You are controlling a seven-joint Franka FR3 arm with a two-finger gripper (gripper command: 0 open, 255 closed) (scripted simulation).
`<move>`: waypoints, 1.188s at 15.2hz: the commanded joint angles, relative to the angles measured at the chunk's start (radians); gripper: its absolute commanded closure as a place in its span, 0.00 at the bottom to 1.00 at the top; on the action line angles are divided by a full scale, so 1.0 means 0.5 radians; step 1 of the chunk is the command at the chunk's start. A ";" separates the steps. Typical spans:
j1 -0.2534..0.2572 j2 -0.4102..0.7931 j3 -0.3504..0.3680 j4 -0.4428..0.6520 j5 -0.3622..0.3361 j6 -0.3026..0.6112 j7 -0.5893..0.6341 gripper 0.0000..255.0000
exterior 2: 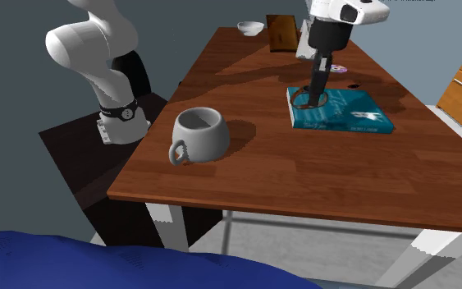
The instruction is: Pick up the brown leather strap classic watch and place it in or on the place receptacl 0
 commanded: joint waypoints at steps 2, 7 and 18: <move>-0.001 -0.023 0.002 0.056 0.008 -0.079 -0.005 1.00; -0.063 -0.270 -0.010 -0.234 0.076 -0.029 -0.091 1.00; -0.187 -1.090 -0.164 -1.139 0.256 0.067 -0.454 1.00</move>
